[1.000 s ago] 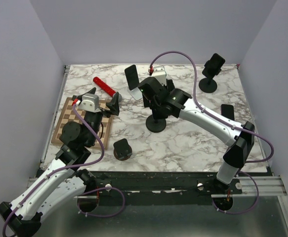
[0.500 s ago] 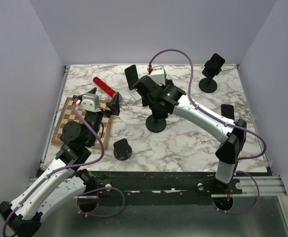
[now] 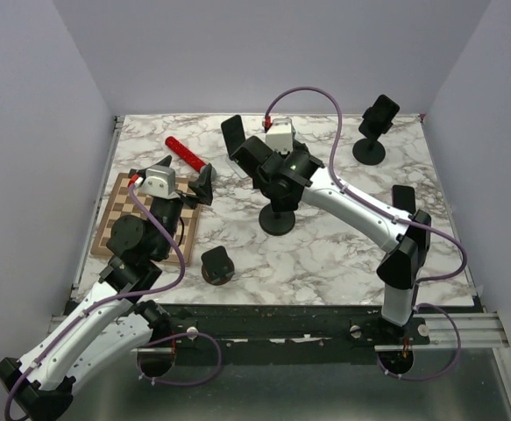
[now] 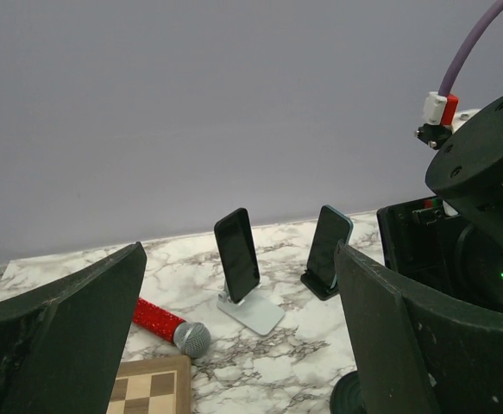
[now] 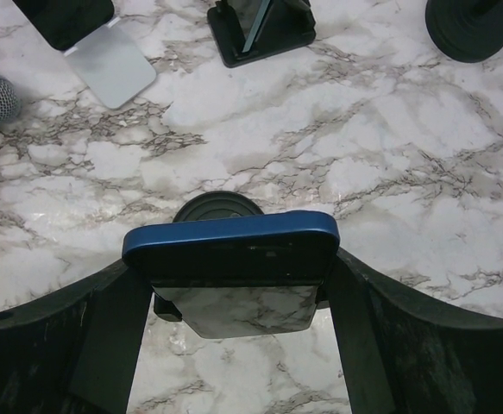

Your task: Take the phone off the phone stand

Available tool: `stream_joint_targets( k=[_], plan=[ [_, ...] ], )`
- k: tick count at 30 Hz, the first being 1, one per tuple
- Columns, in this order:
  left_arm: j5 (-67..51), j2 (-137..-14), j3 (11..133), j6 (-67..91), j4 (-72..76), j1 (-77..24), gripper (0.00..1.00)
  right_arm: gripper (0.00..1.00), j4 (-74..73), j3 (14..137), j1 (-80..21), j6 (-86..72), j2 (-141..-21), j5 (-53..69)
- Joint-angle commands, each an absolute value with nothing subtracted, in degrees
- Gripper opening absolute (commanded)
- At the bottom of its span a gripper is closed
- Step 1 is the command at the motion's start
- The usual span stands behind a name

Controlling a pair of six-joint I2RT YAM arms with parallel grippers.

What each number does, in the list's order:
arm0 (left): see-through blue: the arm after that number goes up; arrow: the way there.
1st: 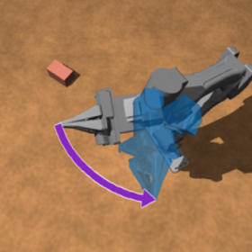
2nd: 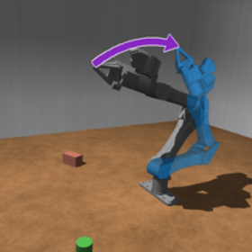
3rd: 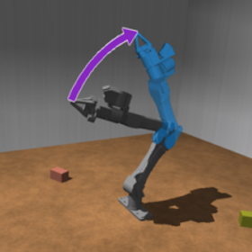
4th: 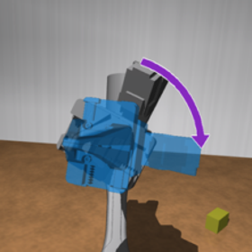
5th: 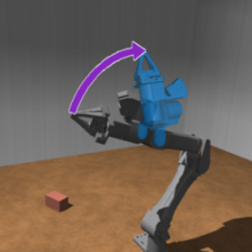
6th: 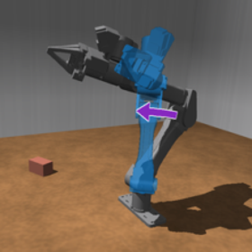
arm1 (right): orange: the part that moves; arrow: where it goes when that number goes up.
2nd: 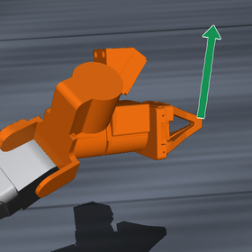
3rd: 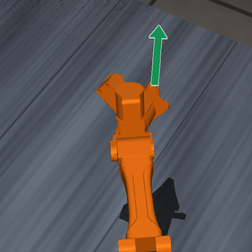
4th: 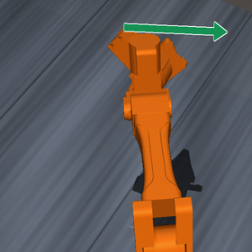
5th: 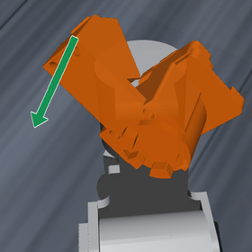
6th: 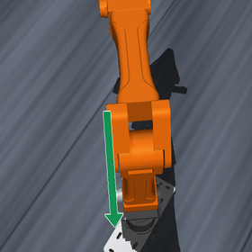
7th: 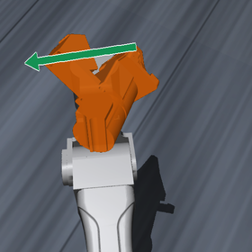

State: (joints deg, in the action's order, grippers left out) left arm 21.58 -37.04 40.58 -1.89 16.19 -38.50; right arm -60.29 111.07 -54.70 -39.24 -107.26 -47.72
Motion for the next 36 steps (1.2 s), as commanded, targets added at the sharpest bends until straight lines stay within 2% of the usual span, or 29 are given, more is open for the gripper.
stream_joint_targets(
  k=[1,3,5,6,7,10,14,23,26,36],
  plan=[
    [20.5,-36.7,40.7,-1.2,15.9,-38.8,0.99,0.82,-63.0,112.7,-55.0,-40.7,-109.0,-50.8],
    [20.2,-36.8,40.7,-0.8,15.9,-38.8,0.99,0.81,-62.9,112.5,-55.1,-40.5,-108.9,-50.8],
    [19.8,-37.1,40.6,-0.3,15.9,-38.8,0.99,0.73,-60.9,110.9,-55.1,-38.7,-107.7,-49.8],
    [19.3,-37.2,40.5,-0.3,15.8,-38.9,0.99,0.64,-58.6,109.4,-55.0,-37.1,-106.5,-48.6],
    [18.5,-37.5,40.5,1.8,15.7,-38.9,0.99,0.5,-55.6,107.1,-55.0,-35.5,-104.9,-47.8],
    [16.5,-38.7,40.9,4.2,14.9,-38.8,0.96,0.33,-48.6,102.4,-54.9,-31.6,-101.3,-44.8],
    [14.0,-40.1,41.1,7.8,14.1,-38.9,0.91,0.01,-45.2,100.7,-53.8,-28.8,-98.9,-41.2],
    [7.7,-43.5,41.4,13.8,13.9,-38.8,0.68,0.01,-39.5,96.9,-47.5,-24.1,-94.0,-24.9],
    [4.2,-45.6,41.6,16.0,14.4,-38.8,0.64,0.01,-38.6,96.3,-46.0,-23.9,-93.0,-21.8],
    [-12.2,-55.8,44.7,21.4,15.7,-38.8,0.6,0.01,-37.7,95.9,-45.4,-23.8,-92.1,-18.0]
  ],
)
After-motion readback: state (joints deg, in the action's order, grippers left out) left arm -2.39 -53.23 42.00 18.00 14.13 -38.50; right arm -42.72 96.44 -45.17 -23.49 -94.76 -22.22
